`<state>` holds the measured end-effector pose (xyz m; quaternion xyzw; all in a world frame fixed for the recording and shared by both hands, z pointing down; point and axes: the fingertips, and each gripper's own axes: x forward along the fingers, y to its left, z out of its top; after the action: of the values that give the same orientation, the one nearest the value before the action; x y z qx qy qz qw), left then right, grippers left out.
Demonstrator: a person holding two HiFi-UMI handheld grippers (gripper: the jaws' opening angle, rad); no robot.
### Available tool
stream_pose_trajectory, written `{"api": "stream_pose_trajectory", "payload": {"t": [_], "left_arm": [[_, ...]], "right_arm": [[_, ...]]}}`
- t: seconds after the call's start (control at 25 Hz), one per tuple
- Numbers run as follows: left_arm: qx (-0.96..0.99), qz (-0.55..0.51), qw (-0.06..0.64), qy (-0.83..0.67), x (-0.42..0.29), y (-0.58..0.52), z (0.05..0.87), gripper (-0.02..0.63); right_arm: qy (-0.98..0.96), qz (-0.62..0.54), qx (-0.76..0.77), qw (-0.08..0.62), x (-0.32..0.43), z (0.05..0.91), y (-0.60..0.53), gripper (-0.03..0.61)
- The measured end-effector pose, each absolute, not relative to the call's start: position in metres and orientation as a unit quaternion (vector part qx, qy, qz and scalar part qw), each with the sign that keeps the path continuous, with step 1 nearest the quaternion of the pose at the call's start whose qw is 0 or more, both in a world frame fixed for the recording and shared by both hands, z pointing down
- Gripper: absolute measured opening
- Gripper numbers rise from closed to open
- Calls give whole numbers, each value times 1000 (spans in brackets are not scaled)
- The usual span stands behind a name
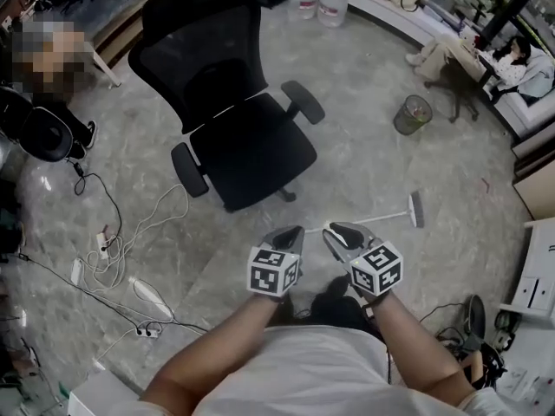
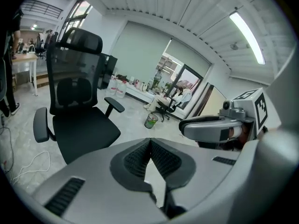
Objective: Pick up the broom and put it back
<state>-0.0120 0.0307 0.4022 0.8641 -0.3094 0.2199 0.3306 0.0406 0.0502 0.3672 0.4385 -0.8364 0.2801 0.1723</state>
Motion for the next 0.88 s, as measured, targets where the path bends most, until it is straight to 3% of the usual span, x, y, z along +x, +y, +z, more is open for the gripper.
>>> {"api": "stream_pose_trajectory", "payload": {"t": [0.4,0.68,0.88], "left_arm": [[836,245,373,-320,8,-10,512,7],[806,251,410,-344,4,-16,647,7],[793,269,417,-354,-4,-14,764,7]], "right_arm": [[-841,320,331,285,76,523,32,114],[-844,320,215,373,76,708,22,123],[-855,257,161,420,71,864,13,123]]}}
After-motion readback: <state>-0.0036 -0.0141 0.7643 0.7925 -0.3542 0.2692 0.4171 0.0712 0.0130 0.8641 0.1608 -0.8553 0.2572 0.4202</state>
